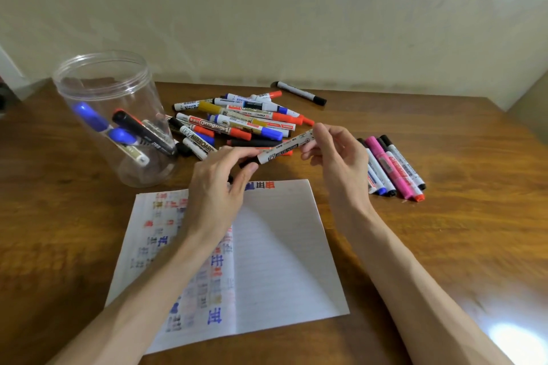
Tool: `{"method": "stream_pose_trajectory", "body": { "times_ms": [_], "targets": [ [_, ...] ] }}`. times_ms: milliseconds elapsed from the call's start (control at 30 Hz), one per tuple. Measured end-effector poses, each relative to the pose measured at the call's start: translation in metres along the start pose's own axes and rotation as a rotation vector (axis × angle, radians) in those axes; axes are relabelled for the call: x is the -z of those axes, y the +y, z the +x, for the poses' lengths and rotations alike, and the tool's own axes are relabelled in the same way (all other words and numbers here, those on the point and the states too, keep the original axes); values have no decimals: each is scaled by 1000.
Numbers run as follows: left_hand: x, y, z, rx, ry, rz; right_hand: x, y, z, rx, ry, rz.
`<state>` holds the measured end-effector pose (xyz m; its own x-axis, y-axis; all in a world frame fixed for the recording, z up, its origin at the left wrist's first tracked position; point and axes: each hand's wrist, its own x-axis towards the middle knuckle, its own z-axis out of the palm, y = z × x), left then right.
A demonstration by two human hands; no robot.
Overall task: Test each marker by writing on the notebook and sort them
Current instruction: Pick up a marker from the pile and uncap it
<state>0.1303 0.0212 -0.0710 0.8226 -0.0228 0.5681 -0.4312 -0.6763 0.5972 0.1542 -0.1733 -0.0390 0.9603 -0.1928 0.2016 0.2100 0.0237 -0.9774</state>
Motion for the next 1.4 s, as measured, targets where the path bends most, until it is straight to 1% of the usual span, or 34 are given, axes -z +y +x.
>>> {"method": "stream_pose_trajectory", "body": {
  "times_ms": [100, 167, 267, 333, 433, 534, 600, 934, 1400],
  "targets": [
    [1, 2, -2, 14, -21, -66, -3, 2, -3, -43, -49, 62],
    [1, 5, -2, -7, -50, -101, -5, 5, -7, -64, -134, 7],
    [1, 8, -2, -55, -121, -107, -11, 8, -14, -44, -270, -103],
    [3, 9, -3, -72, -155, -76, -13, 8, -15, -31, -285, -125],
    [6, 11, -4, -125, -175, 63, -13, 5, -16, -34, -281, -143],
    [5, 15, -5, -147, -172, 98, -12, 3, -16, -55, -283, -141],
    [5, 15, -7, -119, -186, 91, -13, 2, -16, -59, -295, -131],
    [10, 15, -5, 29, -307, -89, -11, 3, -16, -51, -340, -117],
    [16, 18, -2, 203, -499, -390, -5, 5, -19, -13, -366, -106]
  ]
}}
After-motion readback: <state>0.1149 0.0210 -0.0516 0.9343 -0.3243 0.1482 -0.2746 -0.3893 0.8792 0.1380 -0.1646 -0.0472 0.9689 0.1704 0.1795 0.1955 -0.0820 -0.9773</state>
